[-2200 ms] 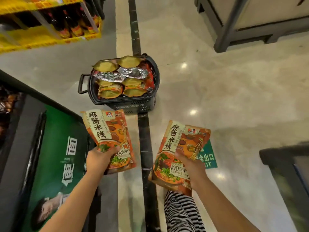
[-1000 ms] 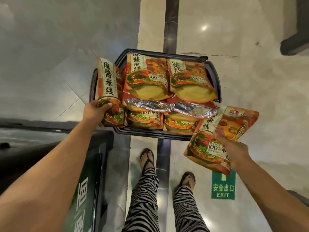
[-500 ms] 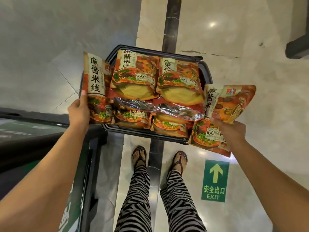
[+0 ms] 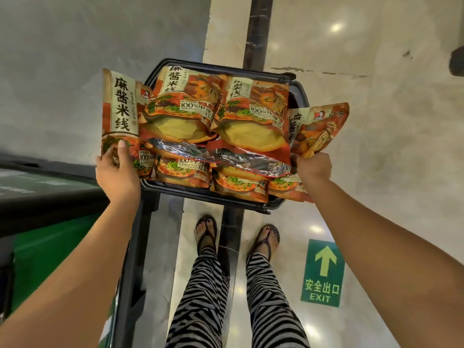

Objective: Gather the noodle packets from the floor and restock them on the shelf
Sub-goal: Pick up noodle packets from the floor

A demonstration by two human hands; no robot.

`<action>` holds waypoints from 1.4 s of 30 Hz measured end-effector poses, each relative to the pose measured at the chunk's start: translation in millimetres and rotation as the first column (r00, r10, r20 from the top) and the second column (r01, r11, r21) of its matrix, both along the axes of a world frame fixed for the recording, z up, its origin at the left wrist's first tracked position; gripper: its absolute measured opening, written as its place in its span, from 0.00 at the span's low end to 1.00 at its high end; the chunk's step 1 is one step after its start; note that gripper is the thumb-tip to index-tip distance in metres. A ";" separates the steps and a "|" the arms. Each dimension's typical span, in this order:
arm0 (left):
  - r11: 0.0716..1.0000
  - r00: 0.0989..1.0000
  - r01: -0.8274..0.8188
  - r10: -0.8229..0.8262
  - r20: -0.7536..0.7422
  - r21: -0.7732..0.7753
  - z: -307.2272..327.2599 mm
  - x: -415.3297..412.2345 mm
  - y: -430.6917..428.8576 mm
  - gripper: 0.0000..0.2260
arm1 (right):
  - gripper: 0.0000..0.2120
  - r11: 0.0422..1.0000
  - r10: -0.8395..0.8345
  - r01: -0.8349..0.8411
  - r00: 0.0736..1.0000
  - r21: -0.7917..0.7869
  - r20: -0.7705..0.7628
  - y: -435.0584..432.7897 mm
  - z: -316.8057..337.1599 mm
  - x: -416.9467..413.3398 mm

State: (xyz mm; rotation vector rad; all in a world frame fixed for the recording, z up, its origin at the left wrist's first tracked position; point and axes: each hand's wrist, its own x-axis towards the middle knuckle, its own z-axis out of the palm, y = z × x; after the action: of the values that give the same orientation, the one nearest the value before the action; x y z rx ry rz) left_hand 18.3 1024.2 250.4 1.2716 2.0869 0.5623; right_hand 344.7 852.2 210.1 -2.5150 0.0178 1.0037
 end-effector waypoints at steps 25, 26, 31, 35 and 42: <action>0.896 0.915 0.362 -0.394 -0.085 -0.257 40.8 -3.6 -48.9 0.38 | 0.36 0.988 -0.127 0.130 0.991 -0.078 0.049 -65.5 74.6 -31.2; 0.855 0.868 0.432 -0.480 -0.124 -0.287 45.5 2.6 -58.0 0.36 | 0.36 0.991 -0.101 0.105 0.993 -0.084 0.053 -71.1 85.5 -39.3; 0.607 0.622 0.689 -0.776 -0.106 -0.396 72.1 36.6 -106.6 0.36 | 0.37 0.992 -0.081 0.087 0.994 -0.086 0.080 -113.9 117.1 -86.0; 0.400 0.401 0.823 -0.912 -0.088 -0.403 77.1 45.1 -143.4 0.36 | 0.38 0.962 -0.239 0.240 0.971 -0.127 0.028 -161.6 125.7 -134.7; -0.047 -0.124 0.851 -0.986 -0.114 -0.523 81.5 68.7 -237.5 0.37 | 0.40 0.767 -0.631 0.617 0.775 -0.176 -0.036 -277.5 133.1 -234.5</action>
State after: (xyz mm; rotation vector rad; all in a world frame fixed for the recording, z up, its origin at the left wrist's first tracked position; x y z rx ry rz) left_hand 87.0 786.7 331.9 2.4246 0.7553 -0.8536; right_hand 110.2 574.7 343.2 -2.3098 0.9396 0.8434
